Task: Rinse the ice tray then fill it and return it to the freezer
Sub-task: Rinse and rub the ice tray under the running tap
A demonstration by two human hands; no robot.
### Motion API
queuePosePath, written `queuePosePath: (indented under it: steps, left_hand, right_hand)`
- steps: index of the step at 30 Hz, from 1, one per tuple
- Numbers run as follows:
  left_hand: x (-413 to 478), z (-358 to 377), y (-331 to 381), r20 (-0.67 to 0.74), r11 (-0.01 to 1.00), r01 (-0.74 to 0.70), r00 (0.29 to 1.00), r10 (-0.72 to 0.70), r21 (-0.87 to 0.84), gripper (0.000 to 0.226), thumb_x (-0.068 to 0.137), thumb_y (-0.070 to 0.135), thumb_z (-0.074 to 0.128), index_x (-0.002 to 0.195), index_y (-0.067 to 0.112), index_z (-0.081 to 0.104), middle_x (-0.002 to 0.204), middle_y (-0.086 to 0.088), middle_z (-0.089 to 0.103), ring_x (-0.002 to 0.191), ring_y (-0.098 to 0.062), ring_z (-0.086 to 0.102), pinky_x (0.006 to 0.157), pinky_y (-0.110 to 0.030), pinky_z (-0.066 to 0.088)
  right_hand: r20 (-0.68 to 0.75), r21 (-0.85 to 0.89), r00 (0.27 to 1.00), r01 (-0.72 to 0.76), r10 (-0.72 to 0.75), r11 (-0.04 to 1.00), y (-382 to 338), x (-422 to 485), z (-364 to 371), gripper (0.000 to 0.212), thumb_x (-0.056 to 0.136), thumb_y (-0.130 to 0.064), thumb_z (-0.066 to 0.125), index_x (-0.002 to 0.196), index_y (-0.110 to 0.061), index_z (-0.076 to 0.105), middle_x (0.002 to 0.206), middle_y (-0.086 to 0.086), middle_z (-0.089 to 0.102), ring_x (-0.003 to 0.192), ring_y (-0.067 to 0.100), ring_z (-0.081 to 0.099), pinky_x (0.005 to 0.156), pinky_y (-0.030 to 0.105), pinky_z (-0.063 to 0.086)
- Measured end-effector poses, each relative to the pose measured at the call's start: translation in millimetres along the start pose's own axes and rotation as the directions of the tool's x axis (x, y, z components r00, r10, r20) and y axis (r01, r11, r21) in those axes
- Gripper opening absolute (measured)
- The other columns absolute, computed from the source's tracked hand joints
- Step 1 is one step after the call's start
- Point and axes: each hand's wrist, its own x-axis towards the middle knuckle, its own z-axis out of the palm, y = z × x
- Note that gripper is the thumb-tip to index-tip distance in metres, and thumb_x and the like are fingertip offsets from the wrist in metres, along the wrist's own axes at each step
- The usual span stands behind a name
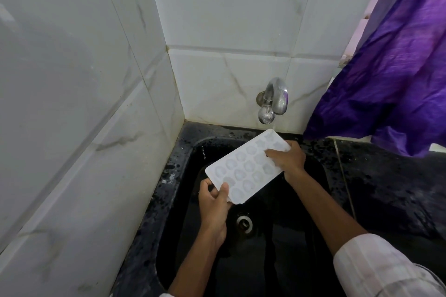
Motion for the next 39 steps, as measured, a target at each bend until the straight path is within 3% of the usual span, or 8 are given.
queuePosePath:
  steps: [5,8,12,16,21,26,32,39]
  left_hand:
    - [-2.1,0.4,-3.7,0.016,1.0,0.007,1.0,-0.007,0.01,0.019,0.1,0.006,0.055,0.117,0.011,0.05,0.102,-0.006,0.077,0.096,-0.021,0.075,0.087,-0.048,0.06]
    - [-5.5,4.0,-4.8,0.026,1.0,-0.011,1.0,0.011,0.013,0.022,0.099,0.004,0.055,0.12,0.011,0.05,0.103,-0.006,0.077,0.095,-0.02,0.075,0.085,-0.045,0.061]
    - [-5.1,4.9,-5.6,0.01,1.0,-0.013,1.0,0.013,0.023,0.021,0.1,0.006,0.055,0.119,0.011,0.05,0.104,-0.006,0.076,0.095,-0.021,0.075,0.086,-0.047,0.06]
    - [0.1,1.7,-3.7,-0.001,0.999,-0.016,1.0,0.016,0.04,0.02,0.099,0.007,0.057,0.118,0.011,0.051,0.102,-0.006,0.077,0.095,-0.022,0.075,0.087,-0.05,0.06]
    - [-4.3,3.7,-4.9,-0.003,1.0,0.001,1.0,0.0,0.031,0.015,0.099,0.004,0.055,0.112,0.012,0.052,0.098,-0.003,0.077,0.09,-0.018,0.075,0.082,-0.045,0.062]
    - [-1.4,0.3,-4.5,-0.056,0.999,0.004,0.998,-0.002,0.036,0.014,0.1,0.006,0.054,0.113,0.011,0.053,0.104,-0.007,0.074,0.093,-0.021,0.075,0.081,-0.046,0.062]
    - [2.6,-7.9,-0.3,-0.023,0.994,0.038,0.999,-0.036,0.099,0.013,0.101,0.009,0.053,0.114,0.012,0.054,0.108,-0.008,0.074,0.096,-0.026,0.074,0.083,-0.053,0.06]
    - [1.0,-9.7,3.9,-0.013,0.995,0.04,0.999,-0.039,0.087,0.011,0.101,0.008,0.052,0.112,0.009,0.054,0.106,-0.007,0.074,0.095,-0.023,0.074,0.075,-0.042,0.062]
  right_hand:
    - [-0.007,-0.047,0.998,-0.071,0.07,0.996,-1.6,1.4,-1.5,0.062,0.072,-0.019,0.083,0.126,-0.019,0.052,0.133,0.009,0.035,0.079,0.014,0.051,0.064,0.026,0.047]
    - [-0.043,-0.047,0.995,-0.092,0.09,0.995,-2.8,0.0,-1.7,0.061,0.073,-0.019,0.08,0.126,-0.021,0.05,0.132,0.009,0.033,0.09,0.021,0.053,0.074,0.034,0.052]
    - [-0.009,-0.026,0.999,-0.046,0.046,0.999,2.8,1.1,-3.7,0.06,0.072,-0.02,0.083,0.125,-0.019,0.053,0.132,0.009,0.038,0.082,0.014,0.054,0.062,0.025,0.049]
    - [0.051,-0.023,0.996,-0.074,0.075,0.997,5.3,3.2,-6.3,0.059,0.069,-0.021,0.087,0.118,-0.021,0.054,0.133,0.013,0.048,0.096,0.021,0.064,0.045,0.015,0.044]
    - [0.055,-0.099,0.996,-0.063,0.069,0.993,1.0,1.7,-7.1,0.057,0.076,-0.021,0.078,0.125,-0.02,0.048,0.123,0.005,0.031,0.08,0.012,0.05,0.064,0.025,0.048]
    - [0.097,-0.156,0.995,-0.015,0.03,0.988,2.8,-0.7,-11.7,0.054,0.062,-0.037,0.075,0.11,-0.016,0.063,0.112,0.006,0.065,0.087,0.019,0.066,0.068,0.031,0.054]
    - [0.127,-0.416,0.989,0.117,-0.07,0.902,-12.7,4.5,-23.6,0.068,0.064,-0.071,0.064,0.111,-0.021,0.062,0.107,-0.002,0.066,0.096,0.022,0.065,0.084,0.041,0.054]
    - [0.22,-0.494,0.974,0.157,-0.052,0.855,-26.7,6.2,-22.5,0.065,0.063,-0.059,0.079,0.112,-0.02,0.064,0.111,0.0,0.066,0.098,0.021,0.064,0.079,0.034,0.054]
